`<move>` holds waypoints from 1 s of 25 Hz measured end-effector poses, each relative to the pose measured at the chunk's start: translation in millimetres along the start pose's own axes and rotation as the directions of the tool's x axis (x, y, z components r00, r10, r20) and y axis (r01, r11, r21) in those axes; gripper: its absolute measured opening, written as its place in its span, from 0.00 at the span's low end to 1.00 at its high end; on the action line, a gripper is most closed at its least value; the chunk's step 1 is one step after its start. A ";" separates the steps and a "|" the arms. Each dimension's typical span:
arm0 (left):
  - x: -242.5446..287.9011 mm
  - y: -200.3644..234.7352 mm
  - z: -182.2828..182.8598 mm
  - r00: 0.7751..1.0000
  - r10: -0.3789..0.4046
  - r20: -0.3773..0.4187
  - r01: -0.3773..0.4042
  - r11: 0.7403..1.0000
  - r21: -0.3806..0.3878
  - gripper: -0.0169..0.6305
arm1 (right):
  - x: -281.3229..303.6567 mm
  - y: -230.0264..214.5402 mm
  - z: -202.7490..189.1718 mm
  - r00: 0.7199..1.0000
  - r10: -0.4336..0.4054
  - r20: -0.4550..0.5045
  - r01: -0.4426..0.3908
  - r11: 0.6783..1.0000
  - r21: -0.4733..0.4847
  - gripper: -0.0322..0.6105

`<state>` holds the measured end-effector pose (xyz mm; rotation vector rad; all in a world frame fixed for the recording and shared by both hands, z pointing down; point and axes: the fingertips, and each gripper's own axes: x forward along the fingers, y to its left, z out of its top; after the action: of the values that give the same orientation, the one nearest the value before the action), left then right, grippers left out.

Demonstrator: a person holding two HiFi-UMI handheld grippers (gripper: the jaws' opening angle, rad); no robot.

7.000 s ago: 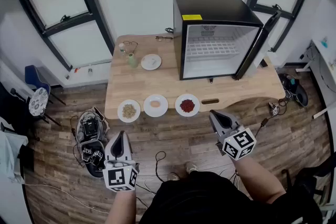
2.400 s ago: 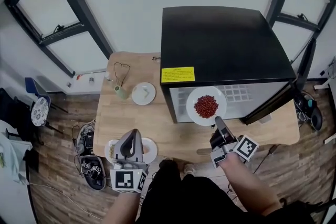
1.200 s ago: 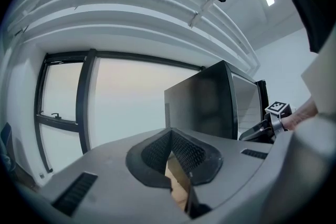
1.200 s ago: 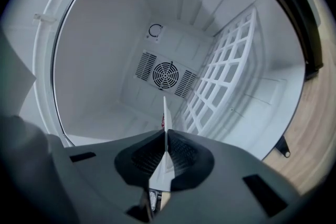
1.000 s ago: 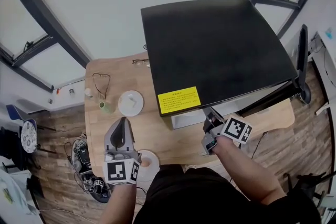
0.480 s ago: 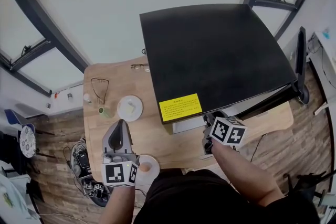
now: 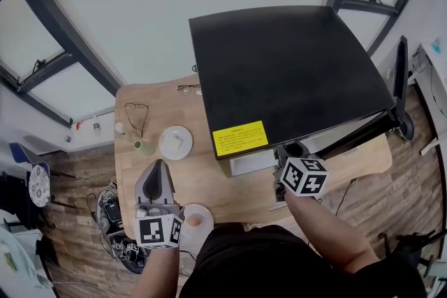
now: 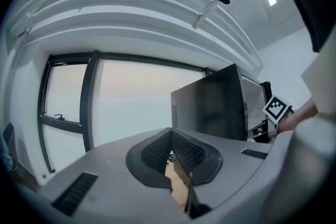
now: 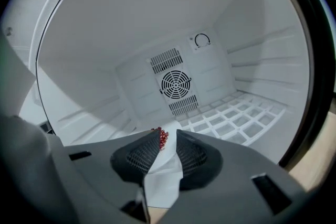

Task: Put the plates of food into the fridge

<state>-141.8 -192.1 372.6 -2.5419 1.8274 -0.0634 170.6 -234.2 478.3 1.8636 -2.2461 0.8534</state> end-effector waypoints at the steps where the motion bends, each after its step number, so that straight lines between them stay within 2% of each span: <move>1: -1.3 -2.2 0.8 1.000 -0.001 -0.002 0.001 1.000 0.008 0.03 | -2.8 1.1 1.6 1.000 0.012 0.011 -0.011 1.000 -0.008 0.21; 8: -21.7 -21.1 16.9 0.999 0.034 0.025 -0.035 0.999 0.033 0.03 | -23.6 14.8 9.5 0.988 0.138 0.067 -0.133 0.989 -0.071 0.21; 15: -72.1 -31.5 16.4 0.990 0.143 -0.015 -0.141 0.988 0.070 0.03 | -55.1 32.4 7.5 0.942 0.298 0.157 -0.287 0.954 -0.086 0.20; 20: -102.9 -40.0 8.4 0.984 0.173 -0.045 -0.169 0.982 0.087 0.03 | -67.6 38.9 -24.2 0.927 0.364 0.090 -0.362 0.932 -0.032 0.20; 25: -112.4 -33.0 11.0 0.981 0.192 -0.025 -0.190 0.979 0.072 0.03 | -85.8 66.8 -52.5 0.875 0.483 0.009 -0.483 0.875 -0.031 0.20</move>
<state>-145.9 -75.2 359.7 -2.3203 2.0329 -0.1630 115.3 -128.0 462.9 1.3041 -2.7703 0.8545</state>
